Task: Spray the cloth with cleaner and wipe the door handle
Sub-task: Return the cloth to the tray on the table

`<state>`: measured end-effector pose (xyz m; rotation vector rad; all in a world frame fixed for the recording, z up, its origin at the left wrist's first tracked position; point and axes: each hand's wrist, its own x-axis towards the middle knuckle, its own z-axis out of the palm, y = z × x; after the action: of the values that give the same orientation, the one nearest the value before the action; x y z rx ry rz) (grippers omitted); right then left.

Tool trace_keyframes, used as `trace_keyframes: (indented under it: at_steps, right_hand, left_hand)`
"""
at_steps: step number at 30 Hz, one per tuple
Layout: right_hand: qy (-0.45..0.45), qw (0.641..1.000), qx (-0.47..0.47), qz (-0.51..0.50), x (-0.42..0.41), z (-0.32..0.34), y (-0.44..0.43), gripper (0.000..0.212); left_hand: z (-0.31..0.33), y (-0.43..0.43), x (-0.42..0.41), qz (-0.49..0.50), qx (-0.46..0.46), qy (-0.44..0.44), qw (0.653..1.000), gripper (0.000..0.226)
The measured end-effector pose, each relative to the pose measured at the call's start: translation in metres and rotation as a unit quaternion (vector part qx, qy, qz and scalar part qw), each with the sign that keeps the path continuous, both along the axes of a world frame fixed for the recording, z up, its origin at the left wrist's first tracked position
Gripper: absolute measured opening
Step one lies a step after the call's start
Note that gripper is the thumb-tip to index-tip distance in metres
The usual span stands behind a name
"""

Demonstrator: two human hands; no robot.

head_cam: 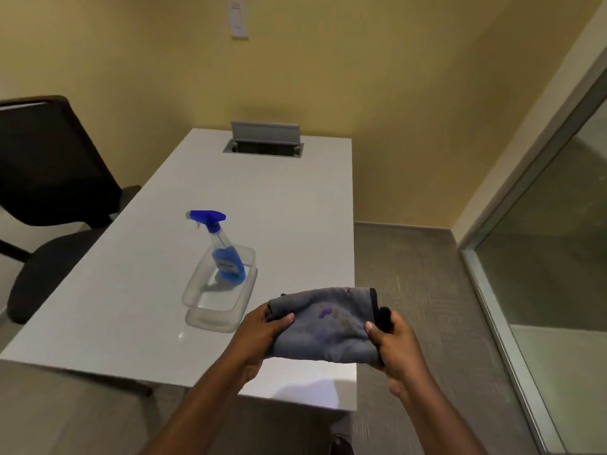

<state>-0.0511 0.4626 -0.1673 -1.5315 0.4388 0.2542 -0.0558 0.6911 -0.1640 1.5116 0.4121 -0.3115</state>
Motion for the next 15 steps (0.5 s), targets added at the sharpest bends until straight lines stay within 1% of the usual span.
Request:
trace_keyframes:
  at_steps: [2, 5, 8, 12, 15]
  right_hand:
    - [0.007, 1.000, 0.016, 0.012, 0.013, -0.002, 0.006, 0.019]
    - [0.024, 0.998, 0.049, 0.042, 0.032, -0.005, 0.010, 0.020]
    - [0.045, 0.993, 0.079, 0.078, 0.054, -0.006, 0.012, 0.019]
    - [0.064, 0.986, 0.108, 0.110, 0.076, -0.008, 0.021, 0.020]
    - [0.071, 0.981, 0.117, 0.137, 0.085, -0.006, 0.029, 0.020]
  left_hand:
    - [0.000, 0.005, 0.007, 0.009, 0.038, -0.014, 0.999, 0.020]
    - [0.005, 0.011, 0.020, 0.039, 0.059, -0.003, 0.997, 0.017]
    - [0.012, 0.018, 0.031, 0.057, 0.070, 0.013, 0.996, 0.019]
    - [0.021, 0.029, 0.035, 0.059, 0.068, 0.001, 0.996, 0.021]
    - [0.024, 0.040, 0.037, 0.071, 0.065, 0.007, 0.995, 0.024]
